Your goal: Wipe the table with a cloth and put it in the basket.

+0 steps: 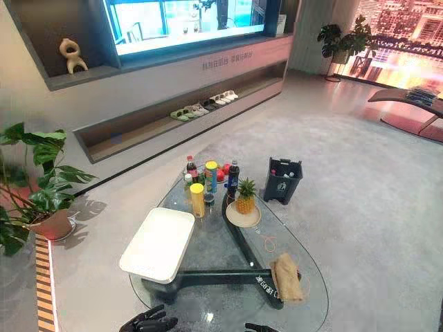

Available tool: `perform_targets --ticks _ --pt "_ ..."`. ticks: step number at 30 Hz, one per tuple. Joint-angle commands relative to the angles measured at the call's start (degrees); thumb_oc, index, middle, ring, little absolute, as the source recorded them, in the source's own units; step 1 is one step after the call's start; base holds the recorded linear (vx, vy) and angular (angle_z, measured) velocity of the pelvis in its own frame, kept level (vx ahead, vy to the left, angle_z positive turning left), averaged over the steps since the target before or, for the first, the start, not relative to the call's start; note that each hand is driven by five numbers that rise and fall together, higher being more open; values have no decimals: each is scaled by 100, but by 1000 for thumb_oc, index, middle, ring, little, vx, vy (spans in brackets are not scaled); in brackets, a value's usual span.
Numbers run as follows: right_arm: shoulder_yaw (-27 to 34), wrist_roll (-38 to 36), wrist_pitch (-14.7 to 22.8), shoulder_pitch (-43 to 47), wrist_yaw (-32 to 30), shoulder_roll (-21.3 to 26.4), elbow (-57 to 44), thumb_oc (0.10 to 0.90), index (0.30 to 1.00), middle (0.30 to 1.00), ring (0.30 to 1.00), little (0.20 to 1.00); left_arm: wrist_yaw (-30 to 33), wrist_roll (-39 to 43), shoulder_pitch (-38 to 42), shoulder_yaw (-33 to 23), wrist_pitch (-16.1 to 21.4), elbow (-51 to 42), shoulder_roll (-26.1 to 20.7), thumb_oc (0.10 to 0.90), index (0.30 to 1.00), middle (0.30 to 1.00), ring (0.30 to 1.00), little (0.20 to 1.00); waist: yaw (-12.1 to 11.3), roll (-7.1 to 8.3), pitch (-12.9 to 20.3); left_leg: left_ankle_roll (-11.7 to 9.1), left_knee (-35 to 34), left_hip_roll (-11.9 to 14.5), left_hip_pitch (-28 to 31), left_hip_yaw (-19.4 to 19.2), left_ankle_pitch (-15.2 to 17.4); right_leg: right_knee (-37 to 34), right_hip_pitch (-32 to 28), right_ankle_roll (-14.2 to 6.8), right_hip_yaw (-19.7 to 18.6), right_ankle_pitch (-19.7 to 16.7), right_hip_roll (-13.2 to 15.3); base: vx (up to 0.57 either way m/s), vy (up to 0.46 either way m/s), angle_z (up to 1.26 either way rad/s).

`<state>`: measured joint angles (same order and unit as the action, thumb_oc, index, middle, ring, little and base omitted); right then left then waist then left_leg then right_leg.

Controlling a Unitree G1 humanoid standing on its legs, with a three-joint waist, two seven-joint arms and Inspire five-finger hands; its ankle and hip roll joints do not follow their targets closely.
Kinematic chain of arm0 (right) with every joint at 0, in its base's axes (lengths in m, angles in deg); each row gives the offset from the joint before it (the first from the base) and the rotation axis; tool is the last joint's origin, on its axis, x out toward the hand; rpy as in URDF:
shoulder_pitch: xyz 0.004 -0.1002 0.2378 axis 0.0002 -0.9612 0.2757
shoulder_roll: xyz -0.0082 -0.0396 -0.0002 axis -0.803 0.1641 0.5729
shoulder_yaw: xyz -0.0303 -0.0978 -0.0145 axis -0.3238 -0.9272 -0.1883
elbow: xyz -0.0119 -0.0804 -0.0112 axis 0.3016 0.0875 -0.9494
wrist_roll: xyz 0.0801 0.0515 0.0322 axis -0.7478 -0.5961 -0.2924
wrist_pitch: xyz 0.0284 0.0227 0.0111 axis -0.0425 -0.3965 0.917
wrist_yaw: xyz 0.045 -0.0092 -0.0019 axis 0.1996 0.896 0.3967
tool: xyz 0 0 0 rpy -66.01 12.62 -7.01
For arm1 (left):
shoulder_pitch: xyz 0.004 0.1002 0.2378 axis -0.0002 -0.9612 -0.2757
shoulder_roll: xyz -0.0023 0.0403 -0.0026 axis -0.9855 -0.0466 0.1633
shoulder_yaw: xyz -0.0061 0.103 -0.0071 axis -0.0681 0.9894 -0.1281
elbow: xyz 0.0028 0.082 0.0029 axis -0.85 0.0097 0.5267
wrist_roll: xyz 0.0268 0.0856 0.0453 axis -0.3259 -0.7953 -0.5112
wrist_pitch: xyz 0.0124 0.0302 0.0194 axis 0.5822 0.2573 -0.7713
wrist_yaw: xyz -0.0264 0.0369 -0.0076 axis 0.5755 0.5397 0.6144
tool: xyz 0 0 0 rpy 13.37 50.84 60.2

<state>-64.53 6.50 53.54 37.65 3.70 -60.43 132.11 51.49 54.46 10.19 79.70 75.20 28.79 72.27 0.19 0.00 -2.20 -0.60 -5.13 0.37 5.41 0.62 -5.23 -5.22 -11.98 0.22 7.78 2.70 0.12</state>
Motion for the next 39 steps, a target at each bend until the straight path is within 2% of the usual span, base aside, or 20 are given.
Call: perform_targets --ticks 1,17,29,37,39 --pt "-53 -1 91 370 99 -220 356 800 900 900 900 900 -50 38 413 -15 163 349 259 800 900 900 900 900 -124 100 -52 120 121 -213 355 12 784 46 286 -203 -146 -239 162 30 187 -37" --pt "-13 50 109 418 171 -169 391 800 900 900 900 900 -135 89 406 -25 159 324 239 800 900 900 900 900 -129 76 -54 114 98 -214 340 2 774 23 301 -208 -141 -252 164 0 0 0" --pt "-53 134 410 398 63 -170 391 800 900 900 900 900 -68 57 362 -37 273 351 254 800 900 900 900 900 -137 89 -67 121 104 -230 324 5 771 22 317 -214 -134 -264 161 0 0 0" --pt "-83 -36 603 421 -56 -140 240 800 900 900 900 900 -12 121 336 -17 326 279 243 800 900 900 900 900 -115 99 -275 121 356 -248 92 -60 828 57 500 -228 -207 -331 177 0 0 0" --pt "-166 -131 717 473 -142 -104 -17 800 900 900 900 900 18 268 374 69 368 144 218 800 900 900 900 900 -103 104 -454 147 631 -289 -223 -104 871 156 754 -210 -249 -360 195 -64 -5 -5"
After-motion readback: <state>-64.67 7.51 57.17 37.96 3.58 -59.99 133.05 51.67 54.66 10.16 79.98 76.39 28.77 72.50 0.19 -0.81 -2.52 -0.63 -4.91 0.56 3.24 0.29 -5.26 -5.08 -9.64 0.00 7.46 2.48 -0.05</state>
